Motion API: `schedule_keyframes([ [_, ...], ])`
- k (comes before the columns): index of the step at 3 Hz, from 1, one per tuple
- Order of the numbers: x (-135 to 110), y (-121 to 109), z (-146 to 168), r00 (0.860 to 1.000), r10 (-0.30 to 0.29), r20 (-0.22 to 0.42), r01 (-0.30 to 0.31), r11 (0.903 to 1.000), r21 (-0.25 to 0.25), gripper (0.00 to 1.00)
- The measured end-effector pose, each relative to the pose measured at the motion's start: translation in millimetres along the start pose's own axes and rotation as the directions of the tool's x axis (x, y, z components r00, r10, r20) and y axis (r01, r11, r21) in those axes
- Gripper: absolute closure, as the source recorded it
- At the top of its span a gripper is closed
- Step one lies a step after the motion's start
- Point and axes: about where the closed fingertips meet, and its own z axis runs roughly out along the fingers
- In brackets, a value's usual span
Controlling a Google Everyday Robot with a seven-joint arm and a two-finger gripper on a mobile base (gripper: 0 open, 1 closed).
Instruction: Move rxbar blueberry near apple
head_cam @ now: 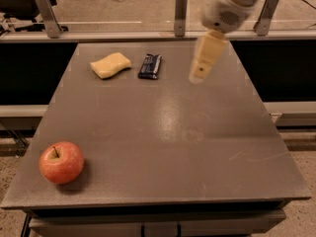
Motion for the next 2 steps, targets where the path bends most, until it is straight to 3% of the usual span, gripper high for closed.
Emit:
schedule_keyframes([
  [1, -50, -40, 65, 0.997, -0.003, 0.079, 0.012, 0.9939, -0.110, 0.00],
  [2, -83, -74, 121, 0.982, 0.082, 0.170, -0.050, 0.9818, -0.184, 0.00],
])
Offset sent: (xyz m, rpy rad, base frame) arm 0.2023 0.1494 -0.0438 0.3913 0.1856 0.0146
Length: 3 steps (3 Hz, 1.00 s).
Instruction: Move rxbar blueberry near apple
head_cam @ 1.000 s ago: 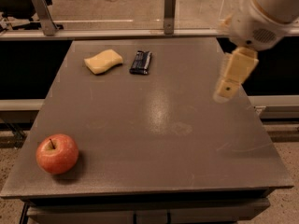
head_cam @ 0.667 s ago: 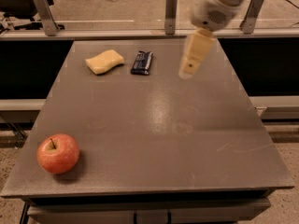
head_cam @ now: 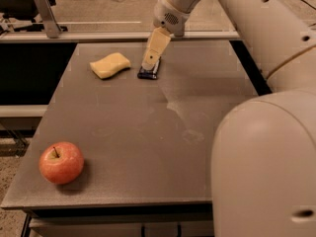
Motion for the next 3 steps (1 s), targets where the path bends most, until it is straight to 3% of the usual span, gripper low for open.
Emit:
schedule_keyframes([
  [1, -2.7, -37.7, 21.7, 0.993, 0.104, 0.059, -0.107, 0.9935, 0.039, 0.00],
  [2, -2.1, -41.2, 25.0, 0.991, 0.116, 0.064, -0.119, 0.9921, 0.041, 0.00],
  [3, 2.3, -34.3, 24.4, 0.994, 0.090, 0.057, -0.094, 0.9933, 0.068, 0.00],
])
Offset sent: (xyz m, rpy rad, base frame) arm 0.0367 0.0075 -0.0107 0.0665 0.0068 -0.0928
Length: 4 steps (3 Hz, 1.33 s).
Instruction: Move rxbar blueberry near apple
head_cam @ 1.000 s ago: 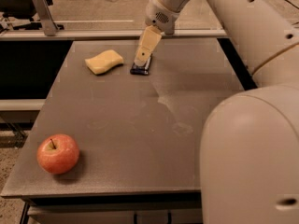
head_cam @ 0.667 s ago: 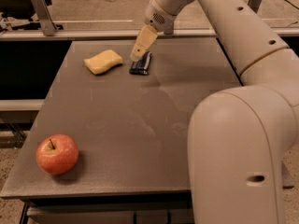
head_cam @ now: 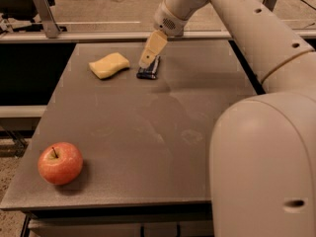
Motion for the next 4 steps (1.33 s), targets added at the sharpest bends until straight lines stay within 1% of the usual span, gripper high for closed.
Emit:
schedule_keyframes([
  [1, 7, 9, 16, 0.998, -0.051, 0.031, 0.051, 0.9985, 0.020, 0.00],
  [2, 10, 15, 39, 0.996, -0.057, 0.075, 0.057, 0.9984, -0.001, 0.00],
  [3, 16, 14, 56, 0.995, -0.010, 0.098, 0.013, 0.9994, -0.033, 0.00],
  [4, 24, 12, 67, 0.992, 0.045, 0.115, -0.039, 0.9978, -0.054, 0.16],
])
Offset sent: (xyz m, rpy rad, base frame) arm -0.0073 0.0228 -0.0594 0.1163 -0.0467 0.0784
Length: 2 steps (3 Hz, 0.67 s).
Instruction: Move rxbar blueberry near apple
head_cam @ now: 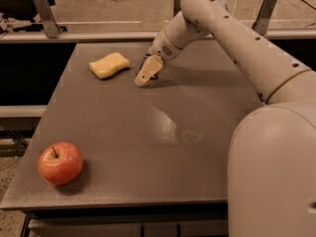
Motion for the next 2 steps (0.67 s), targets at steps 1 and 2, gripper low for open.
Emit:
schedule_keyframes([
  [1, 5.5, -0.2, 4.1, 1.000, 0.024, -0.005, -0.024, 0.9997, -0.006, 0.41],
  [2, 2.7, 3.6, 2.1, 1.000, 0.014, 0.003, -0.014, 0.9998, -0.015, 0.64],
])
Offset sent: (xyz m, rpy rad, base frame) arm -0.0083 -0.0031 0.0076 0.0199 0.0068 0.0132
